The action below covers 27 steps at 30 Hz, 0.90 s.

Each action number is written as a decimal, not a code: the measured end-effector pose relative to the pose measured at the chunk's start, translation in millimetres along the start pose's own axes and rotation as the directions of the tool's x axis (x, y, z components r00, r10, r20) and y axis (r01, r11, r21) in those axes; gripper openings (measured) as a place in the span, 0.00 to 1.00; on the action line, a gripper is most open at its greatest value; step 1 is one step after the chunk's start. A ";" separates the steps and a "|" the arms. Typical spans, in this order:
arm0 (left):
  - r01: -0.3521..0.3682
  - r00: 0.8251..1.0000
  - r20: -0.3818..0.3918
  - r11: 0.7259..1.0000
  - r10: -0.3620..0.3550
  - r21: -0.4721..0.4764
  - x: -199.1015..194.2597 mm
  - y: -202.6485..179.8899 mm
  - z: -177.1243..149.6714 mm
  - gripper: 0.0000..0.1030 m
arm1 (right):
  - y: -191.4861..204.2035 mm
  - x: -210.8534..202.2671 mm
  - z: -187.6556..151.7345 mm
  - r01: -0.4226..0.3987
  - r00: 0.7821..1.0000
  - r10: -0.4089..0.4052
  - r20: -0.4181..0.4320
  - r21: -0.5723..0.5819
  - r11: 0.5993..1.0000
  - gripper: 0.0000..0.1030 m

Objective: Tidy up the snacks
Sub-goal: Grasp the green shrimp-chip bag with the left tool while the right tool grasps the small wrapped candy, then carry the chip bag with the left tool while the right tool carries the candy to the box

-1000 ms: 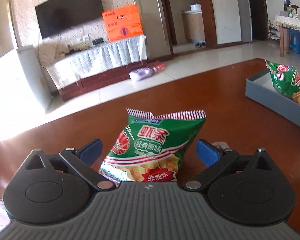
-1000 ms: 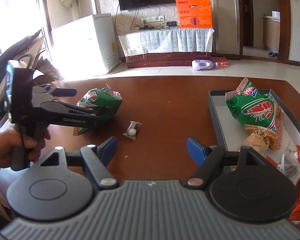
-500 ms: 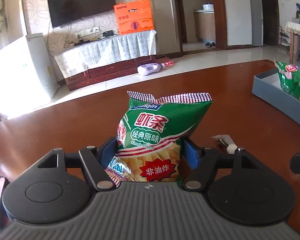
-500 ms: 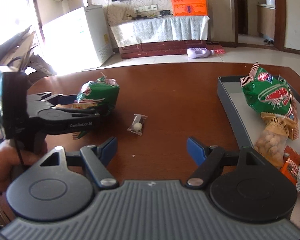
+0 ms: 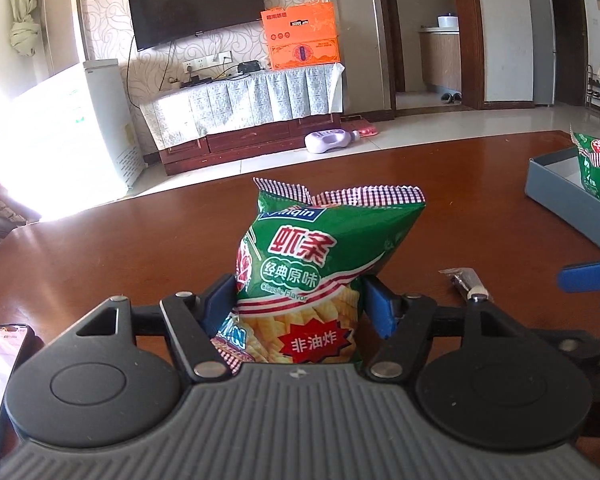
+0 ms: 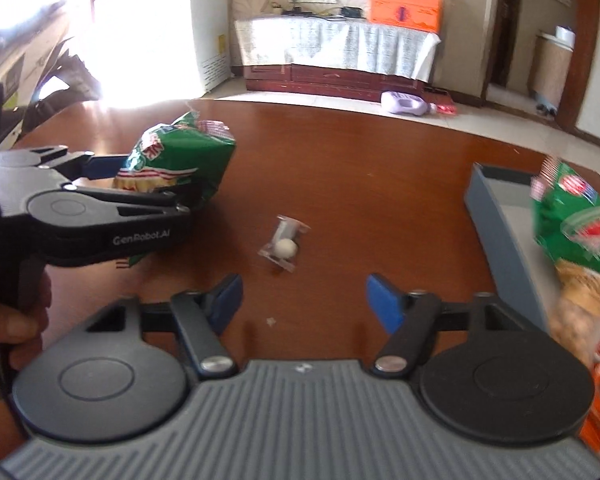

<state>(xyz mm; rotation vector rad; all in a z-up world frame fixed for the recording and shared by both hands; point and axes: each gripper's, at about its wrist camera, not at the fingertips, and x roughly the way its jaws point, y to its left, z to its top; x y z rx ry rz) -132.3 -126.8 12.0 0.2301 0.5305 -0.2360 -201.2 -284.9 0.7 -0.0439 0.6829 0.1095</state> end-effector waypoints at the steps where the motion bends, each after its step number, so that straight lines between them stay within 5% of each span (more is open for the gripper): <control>1: 0.002 1.000 -0.001 1.000 -0.002 -0.001 0.5 1.1 0.0 0.71 | 1.4 4.6 1.6 -0.007 1.000 0.007 -0.001 -0.005 1.000 0.52; 3: 0.001 1.000 -0.002 1.000 -0.001 0.002 0.0 0.4 0.0 0.71 | 0.5 13.4 4.9 -0.028 1.000 0.028 -0.005 0.003 1.000 0.41; 13: 0.012 1.000 -0.004 1.000 -0.012 -0.014 -1.7 0.3 3.1 0.72 | 1.8 35.0 14.3 -0.049 0.999 0.049 -0.003 -0.010 0.999 0.39; 15: 0.011 1.000 -0.004 1.000 -0.011 -0.011 -1.8 0.5 2.9 0.72 | 1.5 33.2 16.4 -0.051 0.999 0.051 -0.016 -0.012 0.999 0.23; 27: 0.021 1.000 -0.001 1.000 -0.021 -0.016 -4.8 -4.7 1.8 0.71 | -3.2 -3.0 5.1 -0.022 1.000 0.021 -0.011 -0.063 0.998 0.23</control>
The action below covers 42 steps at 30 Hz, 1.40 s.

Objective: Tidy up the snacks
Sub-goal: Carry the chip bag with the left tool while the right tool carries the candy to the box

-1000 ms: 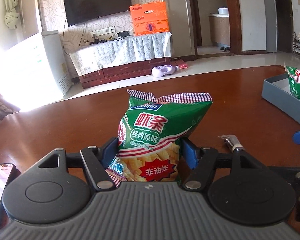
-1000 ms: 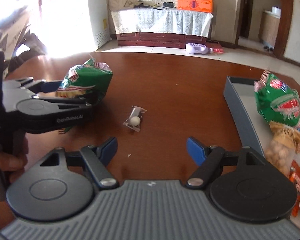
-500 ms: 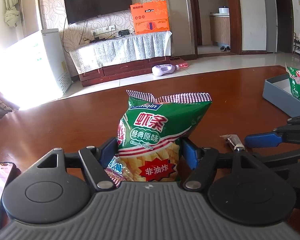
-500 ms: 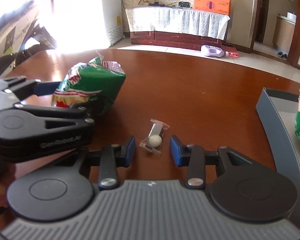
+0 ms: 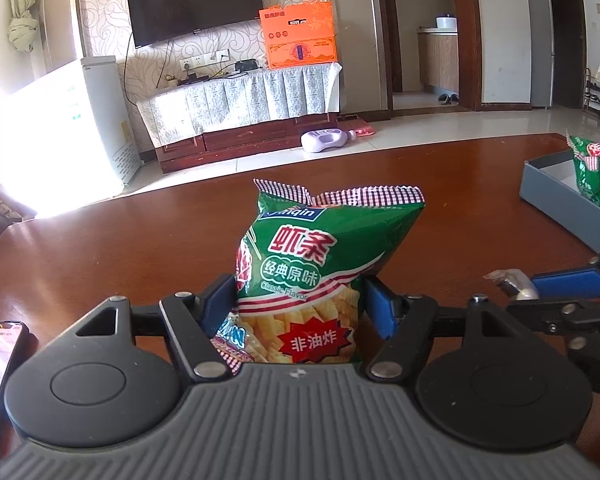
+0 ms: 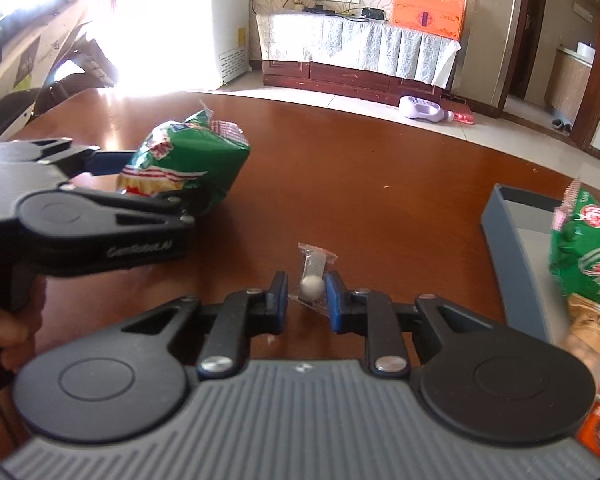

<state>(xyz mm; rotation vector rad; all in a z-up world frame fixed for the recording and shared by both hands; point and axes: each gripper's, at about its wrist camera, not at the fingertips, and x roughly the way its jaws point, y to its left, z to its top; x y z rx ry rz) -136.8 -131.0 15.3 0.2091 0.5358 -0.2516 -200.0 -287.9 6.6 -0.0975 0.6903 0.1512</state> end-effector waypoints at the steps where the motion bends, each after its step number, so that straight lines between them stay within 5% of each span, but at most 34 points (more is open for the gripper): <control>1: 0.005 1.000 0.000 1.000 -0.005 -0.004 -1.1 -1.3 0.0 0.71 | -0.6 -4.1 -1.8 0.007 1.000 -0.007 0.003 -0.006 1.000 0.23; 29: 0.064 0.992 0.096 0.982 -0.083 0.180 -65.2 -133.2 0.3 0.67 | -46.4 -118.1 -17.4 0.039 0.977 -0.051 0.209 0.060 0.997 0.23; 42: 0.098 0.987 0.110 0.985 -0.114 0.142 -82.2 -156.5 6.5 0.67 | -63.7 -154.0 -35.3 0.054 0.967 -0.078 0.244 0.105 0.993 0.23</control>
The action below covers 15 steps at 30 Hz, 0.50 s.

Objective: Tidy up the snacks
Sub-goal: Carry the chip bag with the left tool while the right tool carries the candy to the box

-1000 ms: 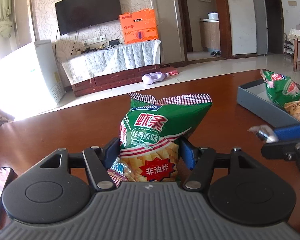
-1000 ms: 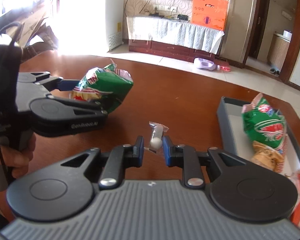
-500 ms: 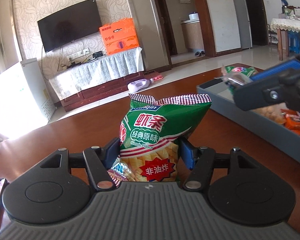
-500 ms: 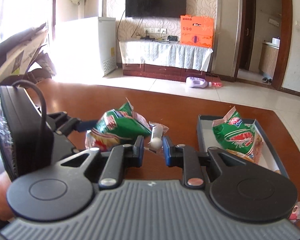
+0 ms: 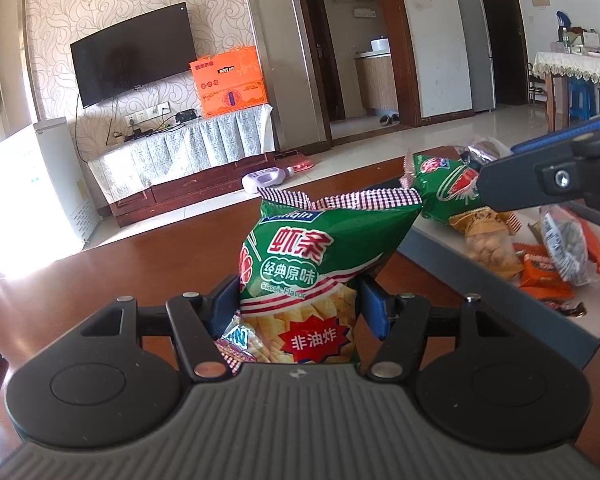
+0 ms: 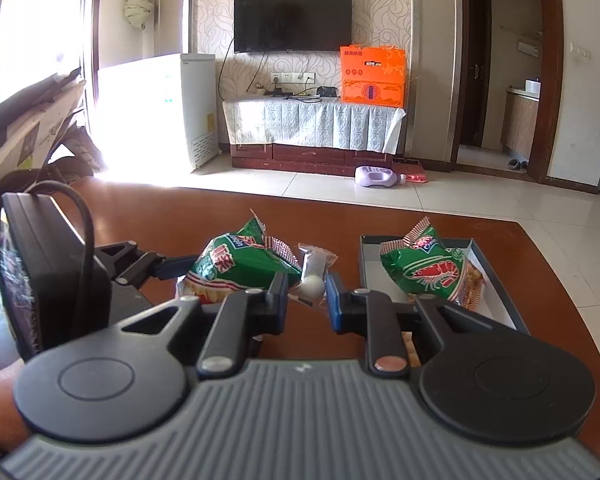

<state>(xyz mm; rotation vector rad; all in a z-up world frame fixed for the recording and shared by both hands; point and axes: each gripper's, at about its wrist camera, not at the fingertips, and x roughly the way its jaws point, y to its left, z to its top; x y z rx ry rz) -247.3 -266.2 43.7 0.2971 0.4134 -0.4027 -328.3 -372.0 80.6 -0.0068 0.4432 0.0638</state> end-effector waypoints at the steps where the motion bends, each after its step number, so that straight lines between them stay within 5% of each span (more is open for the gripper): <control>1: 0.006 1.000 0.004 1.000 -0.006 0.001 -2.8 -2.5 -0.1 0.67 | -1.3 -3.2 -0.6 0.002 1.000 -0.002 0.004 0.005 1.000 0.23; 15: 0.074 0.997 0.040 0.997 -0.073 -0.009 -6.5 -40.4 17.1 0.67 | -36.6 -26.7 -7.9 0.053 0.998 -0.055 0.033 0.079 0.995 0.23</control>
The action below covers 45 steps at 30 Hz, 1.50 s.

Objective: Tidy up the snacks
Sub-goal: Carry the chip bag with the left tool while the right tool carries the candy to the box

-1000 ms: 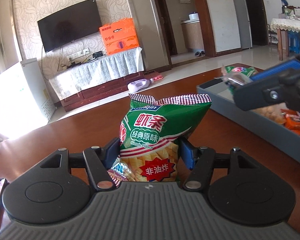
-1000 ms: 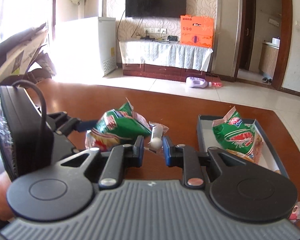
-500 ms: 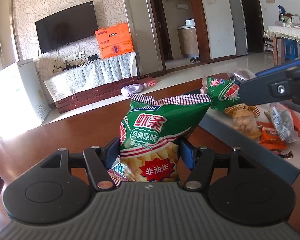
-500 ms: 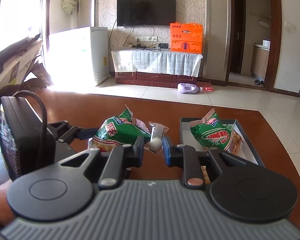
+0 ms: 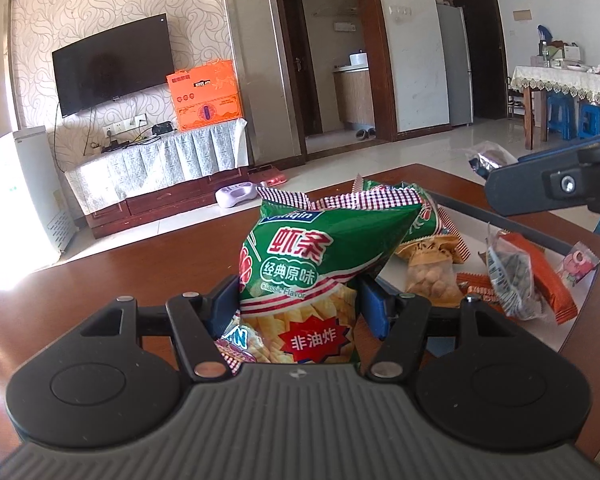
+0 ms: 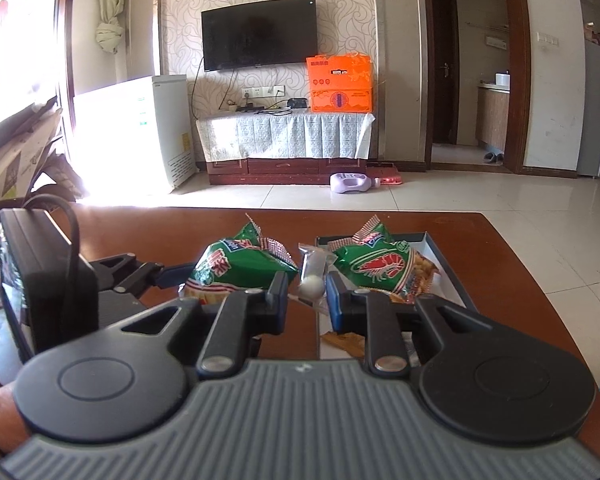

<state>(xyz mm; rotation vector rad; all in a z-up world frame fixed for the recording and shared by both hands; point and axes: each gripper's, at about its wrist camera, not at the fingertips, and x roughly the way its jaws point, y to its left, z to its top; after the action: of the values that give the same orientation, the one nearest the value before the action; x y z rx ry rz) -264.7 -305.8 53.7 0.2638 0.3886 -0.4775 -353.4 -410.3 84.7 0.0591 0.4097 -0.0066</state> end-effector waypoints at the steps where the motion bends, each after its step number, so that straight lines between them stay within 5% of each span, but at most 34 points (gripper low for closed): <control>1: 0.005 1.000 0.001 1.000 -0.005 -0.006 0.5 -1.4 1.0 0.67 | -1.0 -0.5 -0.2 0.002 1.000 -0.002 0.000 0.001 1.000 0.23; 30: 0.171 0.985 0.029 0.985 -0.170 -0.031 18.2 -55.0 19.9 0.67 | -41.5 -3.2 -15.2 0.105 0.994 -0.103 -0.043 0.046 0.993 0.23; 45: 0.208 0.978 0.011 0.978 -0.208 0.001 69.5 -82.6 31.6 0.67 | -50.8 1.6 -17.2 0.124 0.991 -0.120 -0.066 0.052 0.991 0.23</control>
<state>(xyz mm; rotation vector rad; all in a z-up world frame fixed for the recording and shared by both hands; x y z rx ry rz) -239.1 -414.5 39.8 0.2212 0.4072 -0.6846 -359.7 -460.0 65.4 0.0893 0.4755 -0.1373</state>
